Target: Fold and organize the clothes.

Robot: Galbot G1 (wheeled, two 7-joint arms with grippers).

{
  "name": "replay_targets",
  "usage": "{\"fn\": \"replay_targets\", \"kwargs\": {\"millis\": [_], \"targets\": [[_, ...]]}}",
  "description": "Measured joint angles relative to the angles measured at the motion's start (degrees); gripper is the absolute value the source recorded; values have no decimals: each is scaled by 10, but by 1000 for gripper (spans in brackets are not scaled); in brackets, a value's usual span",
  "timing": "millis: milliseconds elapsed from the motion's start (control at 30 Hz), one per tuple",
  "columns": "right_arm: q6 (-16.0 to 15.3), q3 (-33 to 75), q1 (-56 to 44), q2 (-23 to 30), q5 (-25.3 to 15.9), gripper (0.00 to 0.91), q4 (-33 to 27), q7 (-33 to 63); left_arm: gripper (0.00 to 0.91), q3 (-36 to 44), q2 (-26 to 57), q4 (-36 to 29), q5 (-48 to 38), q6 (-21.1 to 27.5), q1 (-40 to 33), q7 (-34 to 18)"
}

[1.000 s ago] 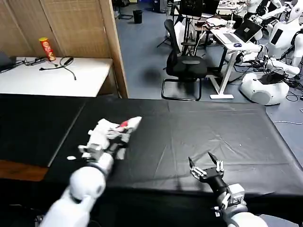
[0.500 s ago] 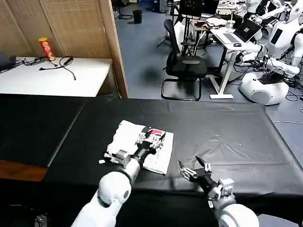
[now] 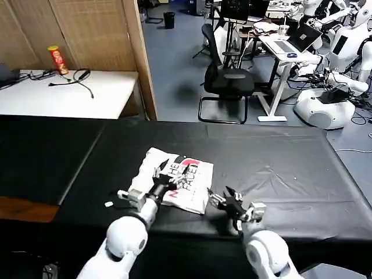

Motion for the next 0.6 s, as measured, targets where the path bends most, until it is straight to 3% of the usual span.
{"fn": "replay_targets", "kwargs": {"millis": [300,367,400,467,600], "targets": [[0,-21,33,27,-21,390,-57,-5,878,-23,19,-25,-4,-1,9,-6],[1,-23,37,27,-21,263,-65,-7,878,-28,21,-27,-4,-2,11,-6],[1,-23,39,27,-21,156,-68,-8,878,-30,22,-27,-4,-2,12,-6],[0,-22,43,25,-21,68,-71,-13,878,-32,22,-29,-5,-3,15,-6],[-6,-16,54,14,-19,59,-80,-16,878,-38,22,-29,-5,-4,16,-6]]}}
